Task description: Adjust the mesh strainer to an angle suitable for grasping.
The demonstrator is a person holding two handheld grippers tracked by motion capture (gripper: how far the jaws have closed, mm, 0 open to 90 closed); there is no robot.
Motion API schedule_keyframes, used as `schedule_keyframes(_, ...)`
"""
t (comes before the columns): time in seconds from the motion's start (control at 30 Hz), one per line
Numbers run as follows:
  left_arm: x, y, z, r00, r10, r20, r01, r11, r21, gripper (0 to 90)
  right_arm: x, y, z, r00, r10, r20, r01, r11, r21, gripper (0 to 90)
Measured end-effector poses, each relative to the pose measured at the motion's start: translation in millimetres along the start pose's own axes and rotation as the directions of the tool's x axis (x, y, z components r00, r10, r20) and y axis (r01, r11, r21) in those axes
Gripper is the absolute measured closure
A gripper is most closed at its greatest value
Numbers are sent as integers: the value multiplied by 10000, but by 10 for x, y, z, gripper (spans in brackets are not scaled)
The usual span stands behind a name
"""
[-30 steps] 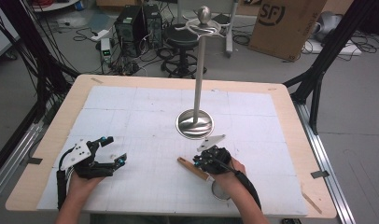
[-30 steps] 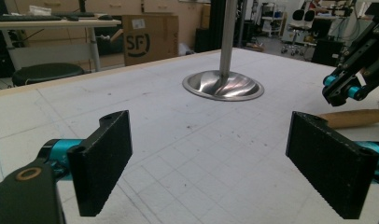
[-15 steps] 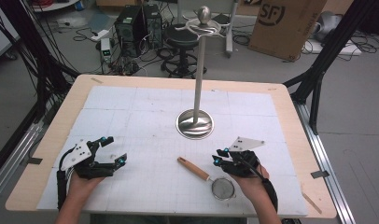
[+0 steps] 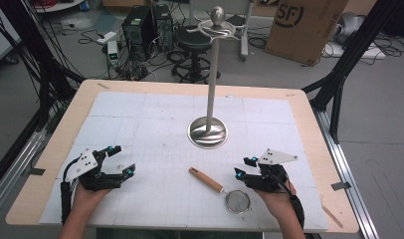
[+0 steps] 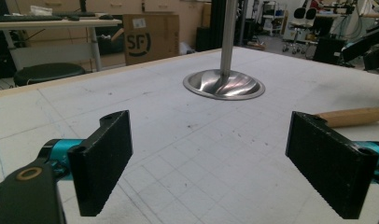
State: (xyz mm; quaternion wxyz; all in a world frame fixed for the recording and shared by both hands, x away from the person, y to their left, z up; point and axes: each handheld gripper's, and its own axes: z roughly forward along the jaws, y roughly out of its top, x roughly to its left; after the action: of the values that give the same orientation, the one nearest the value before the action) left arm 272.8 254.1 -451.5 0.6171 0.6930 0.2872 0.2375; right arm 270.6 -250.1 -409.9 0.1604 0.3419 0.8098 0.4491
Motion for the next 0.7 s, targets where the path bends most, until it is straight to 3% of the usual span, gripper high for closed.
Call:
schedule_keyframes(0.37, -4, -1, 0, 10000, 49, 1, -49, 10000, -3, 152, -13, 13, 87, 9995, 272, -172, -271, 9996, 34, 353)
schedule_keyframes(0.7, 3, -1, 2, 10000, -19, 5, 19, 10000, 3, 154, 2, 10, 88, 9995, 267, -146, -266, 9996, 20, 343)
